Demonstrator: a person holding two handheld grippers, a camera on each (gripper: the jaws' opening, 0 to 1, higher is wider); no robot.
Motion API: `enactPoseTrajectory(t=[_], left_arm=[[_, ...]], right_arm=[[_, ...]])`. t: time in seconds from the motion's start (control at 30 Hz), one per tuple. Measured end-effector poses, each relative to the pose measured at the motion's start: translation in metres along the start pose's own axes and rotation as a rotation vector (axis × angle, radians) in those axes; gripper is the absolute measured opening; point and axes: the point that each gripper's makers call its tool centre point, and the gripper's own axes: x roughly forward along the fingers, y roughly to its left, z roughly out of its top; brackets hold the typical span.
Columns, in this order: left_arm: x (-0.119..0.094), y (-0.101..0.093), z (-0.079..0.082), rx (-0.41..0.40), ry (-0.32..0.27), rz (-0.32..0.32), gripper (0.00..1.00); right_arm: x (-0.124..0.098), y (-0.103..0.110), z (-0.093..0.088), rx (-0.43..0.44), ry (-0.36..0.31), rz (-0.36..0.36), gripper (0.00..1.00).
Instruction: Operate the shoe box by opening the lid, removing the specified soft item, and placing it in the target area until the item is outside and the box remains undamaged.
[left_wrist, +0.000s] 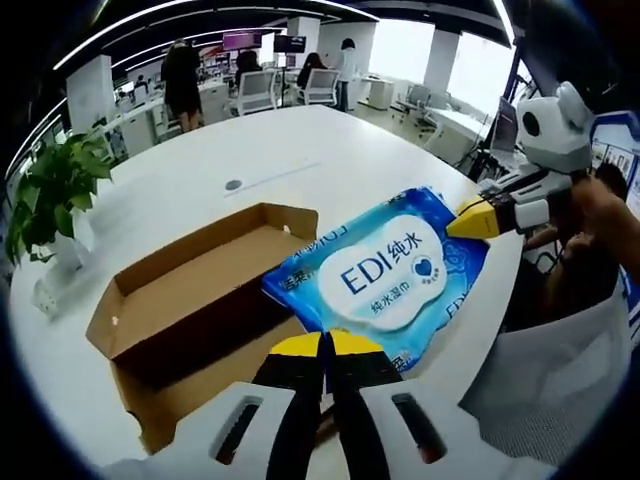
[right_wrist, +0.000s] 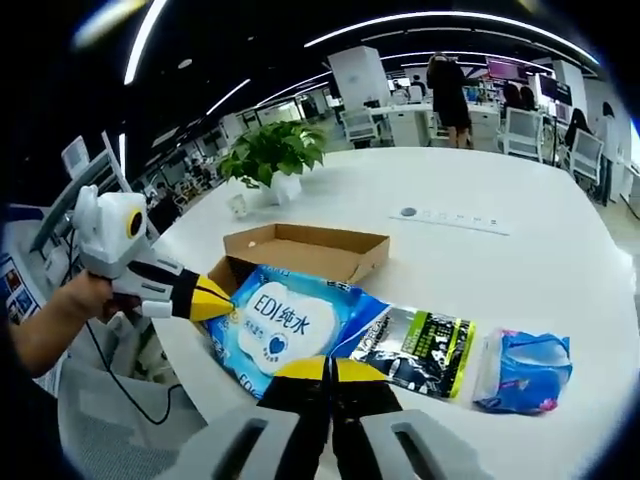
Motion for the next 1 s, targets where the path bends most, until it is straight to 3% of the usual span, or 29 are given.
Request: enactPoseTrajectory(t=[0.6, 1.0], left_arm=[[0.033, -0.038, 0.028, 0.053, -0.008, -0.058, 0.00], [0.059, -0.045, 0.034, 0.049, 0.003, -0.085, 0.00]], right_arm=[[-0.023, -0.051, -0.006, 0.042, -0.003, -0.077, 0.00], [-0.021, -0.080, -0.008, 0.053, 0.007, -0.102, 0.00]])
